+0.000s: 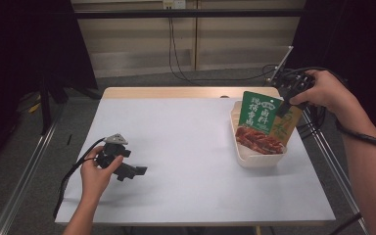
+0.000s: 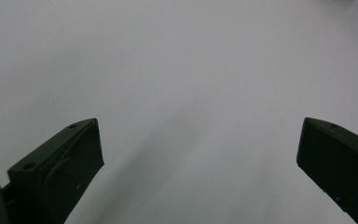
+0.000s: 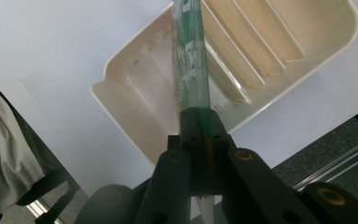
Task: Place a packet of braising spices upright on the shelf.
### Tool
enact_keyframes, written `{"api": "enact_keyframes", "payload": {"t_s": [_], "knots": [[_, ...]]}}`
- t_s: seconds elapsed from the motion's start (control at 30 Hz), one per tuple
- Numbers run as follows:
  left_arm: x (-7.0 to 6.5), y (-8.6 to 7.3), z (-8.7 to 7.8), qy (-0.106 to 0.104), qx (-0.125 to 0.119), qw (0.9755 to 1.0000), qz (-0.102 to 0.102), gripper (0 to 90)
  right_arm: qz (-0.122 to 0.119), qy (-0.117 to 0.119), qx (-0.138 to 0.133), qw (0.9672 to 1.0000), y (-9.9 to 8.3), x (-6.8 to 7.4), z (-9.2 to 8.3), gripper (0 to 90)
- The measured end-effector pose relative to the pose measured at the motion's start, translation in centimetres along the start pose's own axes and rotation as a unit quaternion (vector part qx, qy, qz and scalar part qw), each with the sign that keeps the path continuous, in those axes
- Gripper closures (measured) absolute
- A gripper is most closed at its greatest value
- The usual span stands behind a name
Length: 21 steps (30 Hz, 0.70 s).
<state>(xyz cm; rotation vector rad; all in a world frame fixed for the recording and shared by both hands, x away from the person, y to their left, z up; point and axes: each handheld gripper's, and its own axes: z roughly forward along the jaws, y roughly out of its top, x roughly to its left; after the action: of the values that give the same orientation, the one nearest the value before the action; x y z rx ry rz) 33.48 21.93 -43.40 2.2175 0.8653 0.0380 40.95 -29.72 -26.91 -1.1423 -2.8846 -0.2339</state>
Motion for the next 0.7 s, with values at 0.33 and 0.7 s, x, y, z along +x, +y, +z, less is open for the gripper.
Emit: {"api": "enact_keyframes", "payload": {"t_s": [0.33, 0.7], "knots": [[-0.1, 0.0, -0.1, -0.002, -0.002, 1.0000, 0.001, 0.0, 0.012, -0.012, 0.005, 0.9998, -0.3, -0.5, -0.3, 87.6], [-0.2, 0.0, 0.0, -0.003, -0.007, 1.0000, -0.001, 0.0, 0.019, -0.028, -0.008, 0.9994, -0.3, -0.1, -1.1, 61.8]]}}
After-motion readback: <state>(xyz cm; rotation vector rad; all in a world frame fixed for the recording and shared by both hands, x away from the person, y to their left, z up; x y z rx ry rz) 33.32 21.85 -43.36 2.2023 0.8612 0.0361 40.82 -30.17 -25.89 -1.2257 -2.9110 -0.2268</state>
